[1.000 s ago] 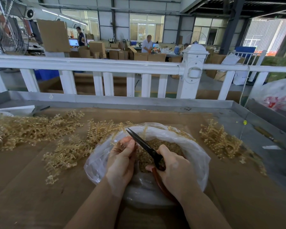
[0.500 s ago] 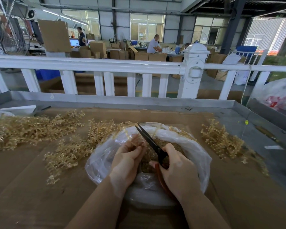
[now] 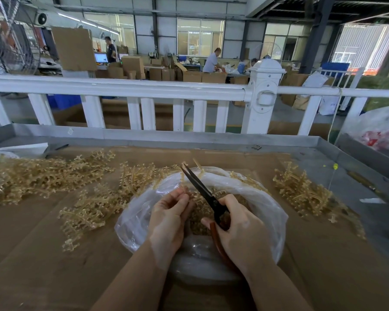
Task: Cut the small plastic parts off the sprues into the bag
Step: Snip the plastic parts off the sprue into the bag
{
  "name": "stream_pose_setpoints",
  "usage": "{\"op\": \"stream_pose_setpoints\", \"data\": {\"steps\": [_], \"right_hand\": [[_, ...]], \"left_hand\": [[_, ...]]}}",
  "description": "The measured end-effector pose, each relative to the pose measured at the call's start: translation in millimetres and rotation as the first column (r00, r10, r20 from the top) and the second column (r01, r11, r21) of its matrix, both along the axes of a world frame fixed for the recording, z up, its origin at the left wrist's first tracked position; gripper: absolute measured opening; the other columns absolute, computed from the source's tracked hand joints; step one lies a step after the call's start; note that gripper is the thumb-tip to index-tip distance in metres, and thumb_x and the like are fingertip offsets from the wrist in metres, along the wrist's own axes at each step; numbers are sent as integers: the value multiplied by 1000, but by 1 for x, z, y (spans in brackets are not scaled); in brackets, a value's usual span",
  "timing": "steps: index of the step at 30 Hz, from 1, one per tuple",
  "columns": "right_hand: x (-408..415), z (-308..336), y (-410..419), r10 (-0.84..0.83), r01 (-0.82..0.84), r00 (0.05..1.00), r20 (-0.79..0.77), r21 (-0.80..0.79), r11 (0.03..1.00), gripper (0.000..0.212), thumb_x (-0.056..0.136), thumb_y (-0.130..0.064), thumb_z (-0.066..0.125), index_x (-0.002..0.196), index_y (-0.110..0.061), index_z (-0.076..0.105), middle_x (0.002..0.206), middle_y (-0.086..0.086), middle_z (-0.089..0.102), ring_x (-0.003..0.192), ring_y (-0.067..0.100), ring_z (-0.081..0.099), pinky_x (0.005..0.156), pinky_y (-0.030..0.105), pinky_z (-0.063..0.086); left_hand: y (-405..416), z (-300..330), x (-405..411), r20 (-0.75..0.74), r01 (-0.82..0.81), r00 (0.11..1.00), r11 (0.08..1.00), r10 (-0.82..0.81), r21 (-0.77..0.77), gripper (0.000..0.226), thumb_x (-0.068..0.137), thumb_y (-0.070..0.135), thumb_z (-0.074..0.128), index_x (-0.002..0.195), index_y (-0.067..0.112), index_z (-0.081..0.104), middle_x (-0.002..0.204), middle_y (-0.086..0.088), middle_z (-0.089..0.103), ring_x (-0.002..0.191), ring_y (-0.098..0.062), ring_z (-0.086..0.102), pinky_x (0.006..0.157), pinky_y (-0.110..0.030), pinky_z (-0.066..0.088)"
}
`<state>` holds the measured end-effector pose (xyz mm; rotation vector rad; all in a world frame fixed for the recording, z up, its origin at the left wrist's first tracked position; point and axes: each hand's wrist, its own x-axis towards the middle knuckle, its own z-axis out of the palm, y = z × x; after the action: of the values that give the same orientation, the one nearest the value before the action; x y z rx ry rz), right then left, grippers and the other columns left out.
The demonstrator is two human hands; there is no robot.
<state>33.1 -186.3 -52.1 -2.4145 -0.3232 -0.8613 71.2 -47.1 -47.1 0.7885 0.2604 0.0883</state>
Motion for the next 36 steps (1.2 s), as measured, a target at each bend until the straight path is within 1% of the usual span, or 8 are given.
{"op": "stream_pose_setpoints", "data": {"steps": [4,11,13,17,21,27,32,36], "right_hand": [[1,-1,1,-11,10,1000,-19,-42,999,36,73,-44,78,94,-21,59,76,-8,65,69,10,62,57,23,51],[2,-2,0,-31,29,999,-41,-57,998,35,73,-38,79,96,-21,60,79,-6,66,72,12,63,59,23,51],[2,-2,0,-38,37,999,-28,-36,999,35,72,-38,80,95,-21,59,78,-6,65,69,12,62,58,22,50],[2,-2,0,-37,37,999,-13,11,999,35,72,-38,80,93,-19,60,75,-6,64,68,13,62,57,23,48],[1,-1,0,-29,29,1000,-4,15,999,35,72,-40,79,91,-19,59,73,-6,63,67,13,61,56,23,47],[-1,2,2,13,-13,1000,-5,-38,999,36,68,-44,79,91,-26,58,73,-14,62,66,0,57,57,1,32],[1,-1,0,-41,37,997,-61,-68,997,35,71,-41,79,93,-23,58,74,-8,63,68,11,61,57,18,41],[2,-2,-1,-39,26,991,-125,-101,994,33,77,-43,73,99,-24,56,79,-7,63,74,14,61,62,23,46]], "left_hand": [[0,1,0,4,-8,1000,999,8,-33,17,91,-8,49,90,4,61,88,-7,64,83,-13,63,58,-15,54],[2,2,-3,82,29,996,999,-28,-15,25,90,-10,49,88,15,54,65,-5,65,62,-14,68,59,-24,58],[3,1,-3,96,14,995,1000,-14,2,28,90,-11,49,91,17,54,66,-7,65,60,-14,67,57,-23,57],[0,1,-2,66,9,998,999,-12,42,30,92,-10,46,74,4,66,72,-7,66,63,-13,66,60,-21,58],[5,3,-3,59,33,998,999,-35,32,29,89,-10,46,77,2,70,76,-6,73,65,-15,70,64,-26,59],[0,3,-7,56,25,998,990,-33,139,22,84,-16,53,86,0,68,82,-11,74,77,-19,71,71,-25,59],[5,6,-6,13,-21,1000,1000,21,-2,25,83,-15,54,86,4,70,80,-7,73,69,-11,70,61,-18,57],[7,8,-7,22,54,998,990,-52,-128,31,79,-12,56,73,10,78,79,-4,74,69,-9,71,57,-15,55]]}}
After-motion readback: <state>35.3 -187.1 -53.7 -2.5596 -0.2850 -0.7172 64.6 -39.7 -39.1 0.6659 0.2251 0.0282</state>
